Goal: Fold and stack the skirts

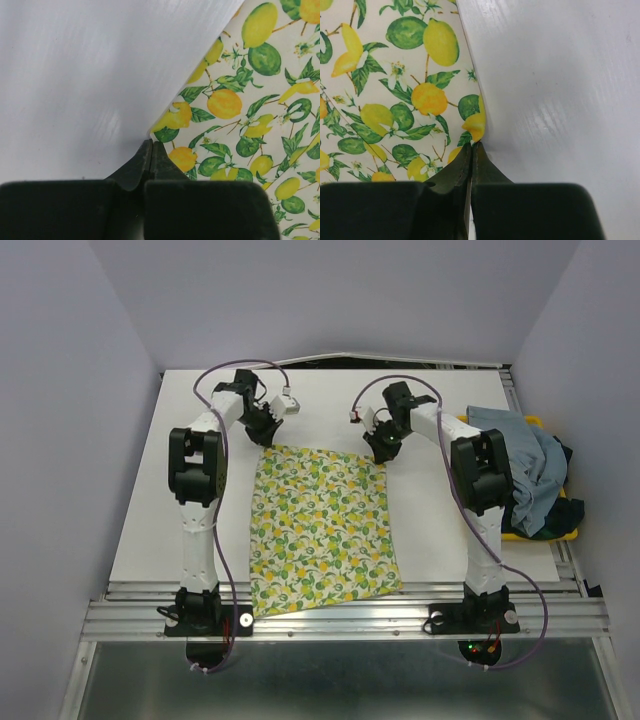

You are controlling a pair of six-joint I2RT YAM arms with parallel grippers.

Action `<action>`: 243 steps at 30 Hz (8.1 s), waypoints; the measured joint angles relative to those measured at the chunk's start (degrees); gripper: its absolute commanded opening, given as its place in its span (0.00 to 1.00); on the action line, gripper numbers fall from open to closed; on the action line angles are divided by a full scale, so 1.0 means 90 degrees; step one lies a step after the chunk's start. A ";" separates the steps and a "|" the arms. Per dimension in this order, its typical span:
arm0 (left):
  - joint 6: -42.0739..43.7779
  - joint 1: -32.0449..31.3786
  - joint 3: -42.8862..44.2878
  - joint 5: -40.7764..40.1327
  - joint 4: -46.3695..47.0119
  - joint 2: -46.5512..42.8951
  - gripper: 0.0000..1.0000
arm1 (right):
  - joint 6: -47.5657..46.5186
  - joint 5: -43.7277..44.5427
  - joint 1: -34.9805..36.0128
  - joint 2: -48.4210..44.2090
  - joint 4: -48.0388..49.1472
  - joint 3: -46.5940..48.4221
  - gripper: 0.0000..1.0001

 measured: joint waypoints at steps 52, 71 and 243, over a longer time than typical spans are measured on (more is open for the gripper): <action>-0.0163 -0.1843 -0.7371 -0.0588 0.1836 -0.6020 0.00 | -0.0265 0.0879 0.0709 -0.4218 0.3133 -0.5683 0.01; 0.0085 -0.2021 -0.5933 -0.0590 0.0041 -0.6885 0.00 | -0.0792 0.0993 0.0755 -0.5705 0.2518 -0.5078 0.26; -0.2511 -0.1829 -0.6611 -0.0141 0.3067 -0.7300 0.40 | 0.5710 -0.1251 0.0784 -0.1736 0.2212 -0.0056 0.47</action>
